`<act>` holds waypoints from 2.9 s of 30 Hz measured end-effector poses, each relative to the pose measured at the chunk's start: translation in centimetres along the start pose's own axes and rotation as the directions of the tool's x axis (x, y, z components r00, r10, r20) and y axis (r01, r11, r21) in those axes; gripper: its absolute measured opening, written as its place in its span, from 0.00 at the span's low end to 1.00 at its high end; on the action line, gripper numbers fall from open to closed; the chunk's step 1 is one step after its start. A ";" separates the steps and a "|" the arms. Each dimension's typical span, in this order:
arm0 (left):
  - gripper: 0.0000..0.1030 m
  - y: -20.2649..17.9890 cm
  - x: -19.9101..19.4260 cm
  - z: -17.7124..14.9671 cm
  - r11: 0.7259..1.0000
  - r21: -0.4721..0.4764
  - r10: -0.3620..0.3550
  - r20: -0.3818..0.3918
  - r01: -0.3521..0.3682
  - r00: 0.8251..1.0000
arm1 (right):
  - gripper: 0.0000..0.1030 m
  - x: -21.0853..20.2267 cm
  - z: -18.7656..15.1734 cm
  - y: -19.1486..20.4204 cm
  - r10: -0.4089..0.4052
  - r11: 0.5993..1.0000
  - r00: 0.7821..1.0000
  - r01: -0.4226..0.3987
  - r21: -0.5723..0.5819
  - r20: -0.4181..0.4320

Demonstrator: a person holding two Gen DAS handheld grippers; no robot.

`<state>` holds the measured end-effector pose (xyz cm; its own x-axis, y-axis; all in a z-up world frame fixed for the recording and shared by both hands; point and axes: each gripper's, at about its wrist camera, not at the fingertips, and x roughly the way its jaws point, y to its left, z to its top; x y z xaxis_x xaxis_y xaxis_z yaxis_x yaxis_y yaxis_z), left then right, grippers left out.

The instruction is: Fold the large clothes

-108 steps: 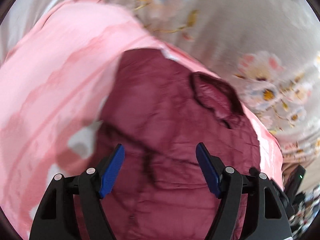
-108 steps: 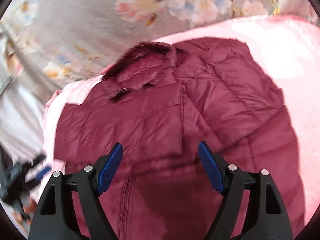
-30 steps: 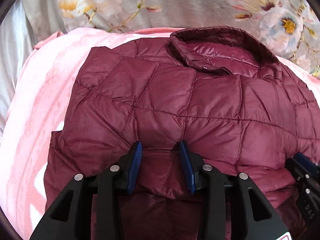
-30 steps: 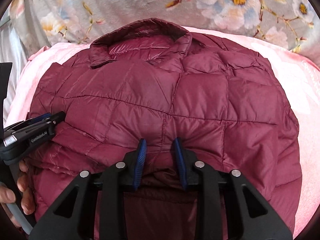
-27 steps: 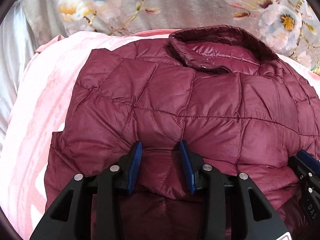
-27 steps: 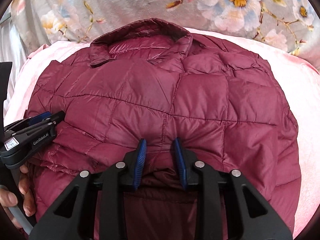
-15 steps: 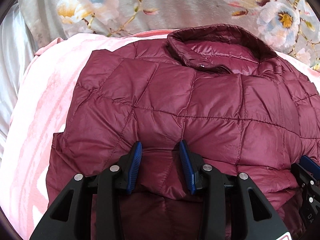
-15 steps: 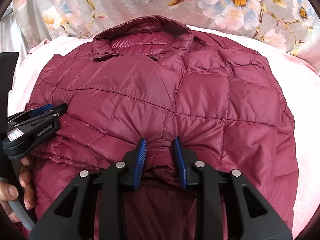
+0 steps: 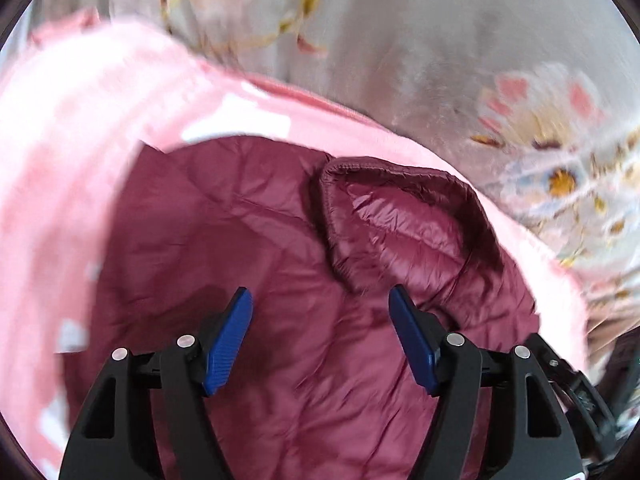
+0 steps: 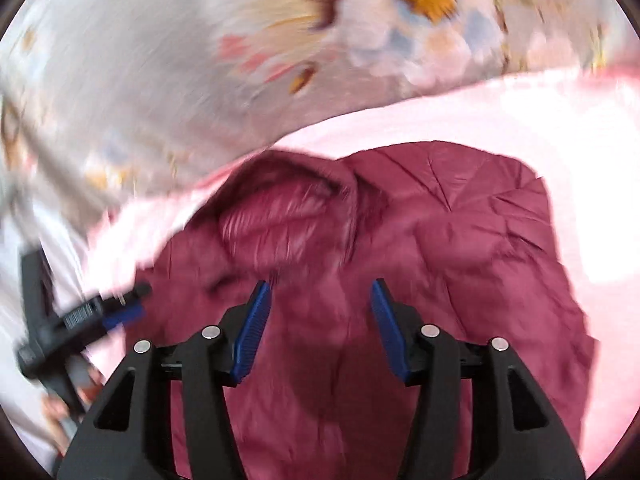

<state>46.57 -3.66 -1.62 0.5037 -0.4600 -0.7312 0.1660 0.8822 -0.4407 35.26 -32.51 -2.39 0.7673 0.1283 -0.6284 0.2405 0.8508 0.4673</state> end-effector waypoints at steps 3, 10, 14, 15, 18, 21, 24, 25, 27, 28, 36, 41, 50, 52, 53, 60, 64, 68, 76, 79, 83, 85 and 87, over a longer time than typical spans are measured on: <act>0.66 1.0 3.1 0.9 0.994 -0.098 -0.057 -0.056 0.051 0.997 | 0.53 2.2 1.2 -1.4 -0.010 0.999 1.000 0.010 0.049 0.000; 0.54 -0.4 5.2 1.0 0.991 -0.064 -0.124 -0.076 0.119 0.989 | 0.55 5.9 0.6 -0.5 0.111 0.992 0.986 -0.103 0.072 -0.123; 0.10 -2.0 5.6 1.2 0.990 -0.013 -0.140 -0.104 0.139 0.985 | 0.14 5.8 0.8 2.2 0.174 0.985 0.977 -0.173 0.017 -0.125; 0.10 -2.3 5.3 1.2 0.991 0.002 -0.136 -0.100 0.137 0.986 | 0.09 5.4 0.9 2.5 0.197 0.980 0.974 -0.195 0.023 -0.113; 0.08 -2.3 3.9 0.9 0.992 0.057 -0.112 -0.059 0.116 0.992 | 0.07 3.4 0.7 3.1 0.197 0.980 0.979 -0.198 -0.015 -0.055; 0.08 -1.5 3.8 0.3 0.992 0.091 -0.077 -0.054 0.082 0.996 | 0.06 3.4 -0.6 2.8 0.083 0.992 0.995 -0.089 -0.095 -0.063; 0.07 -0.5 5.2 -0.5 0.993 0.107 -0.039 -0.071 0.047 0.997 | 0.06 4.6 -2.1 1.5 -0.012 0.992 0.995 0.000 -0.126 -0.094; 0.07 0.0 5.7 -0.9 0.993 0.107 -0.039 -0.073 0.046 0.997 | 0.06 5.0 -2.5 0.9 -0.038 0.991 0.994 0.024 -0.128 -0.105; 0.08 0.4 6.1 -1.3 0.992 0.112 -0.046 -0.064 0.053 0.997 | 0.05 5.4 -3.1 0.1 -0.062 0.990 0.992 0.047 -0.136 -0.113; 0.09 0.5 6.2 -1.5 0.991 0.124 -0.046 -0.054 0.052 0.997 | 0.05 5.7 -3.4 -0.3 -0.062 0.989 0.991 0.046 -0.140 -0.114; 0.14 0.0 5.9 -2.2 0.975 0.220 0.006 -0.006 -0.005 1.000 | 0.04 4.9 -3.8 0.2 -0.111 0.977 0.985 0.083 -0.196 -0.136; 0.16 0.5 1.7 -0.5 0.967 0.249 0.025 0.073 -0.042 0.997 | 0.10 1.7 -2.5 0.4 -0.135 0.974 0.987 0.116 -0.194 -0.087; 0.29 -2.6 3.6 9.6 0.999 -0.003 -0.050 0.077 0.051 0.996 | 0.12 4.5 7.8 4.6 -0.101 0.984 0.988 0.116 -0.133 0.118; 0.29 -3.3 5.3 9.9 0.999 -0.026 -0.041 0.068 0.042 0.997 | 0.12 6.2 8.1 4.9 -0.127 0.979 0.987 0.141 -0.145 0.103; 0.29 -3.7 6.0 9.9 0.999 -0.022 -0.028 0.061 0.029 0.998 | 0.12 7.0 8.0 4.9 -0.140 0.975 0.986 0.152 -0.159 0.086; 0.27 -4.0 9.6 6.5 0.984 0.143 0.106 -0.002 -0.104 0.994 | 0.12 9.6 4.3 4.1 -0.230 0.929 0.973 0.227 -0.293 0.026; 0.26 -4.1 10.0 4.4 0.953 0.249 0.167 0.036 -0.170 0.985 | 0.09 9.8 2.6 3.0 -0.255 0.908 0.967 0.247 -0.339 0.021; 0.26 -4.8 10.6 2.8 0.915 0.326 0.218 0.097 -0.238 0.971 | 0.09 10.3 2.0 2.9 -0.268 0.889 0.963 0.261 -0.376 0.034; 0.26 -5.3 10.9 1.3 0.883 0.362 0.247 0.178 -0.297 0.952 | 0.09 11.4 0.8 4.2 -0.343 0.820 0.932 0.356 -0.448 0.113; 0.26 -5.7 11.1 1.3 0.874 0.372 0.260 0.188 -0.314 0.947 | 0.09 11.5 0.8 4.3 -0.352 0.812 0.928 0.366 -0.455 0.119; 0.26 -5.8 11.0 1.2 0.866 0.379 0.269 0.194 -0.325 0.943 | 0.09 11.6 1.0 4.2 -0.344 0.820 0.932 0.356 -0.449 0.113; 0.26 -5.9 11.1 1.2 0.865 0.381 0.272 0.195 -0.328 0.942 | 0.09 11.6 1.0 4.1 -0.341 0.822 0.934 0.353 -0.447 0.111; 0.26 -5.9 11.1 1.2 0.863 0.382 0.273 0.197 -0.330 0.942 | 0.09 11.6 1.0 4.2 -0.341 0.822 0.934 0.353 -0.446 0.111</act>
<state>52.24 -13.87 -6.51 0.6863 -0.1725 -0.7066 0.3008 0.9518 0.0598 45.73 -27.94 -7.10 0.7004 -0.2267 -0.6768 0.2038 0.9723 -0.1148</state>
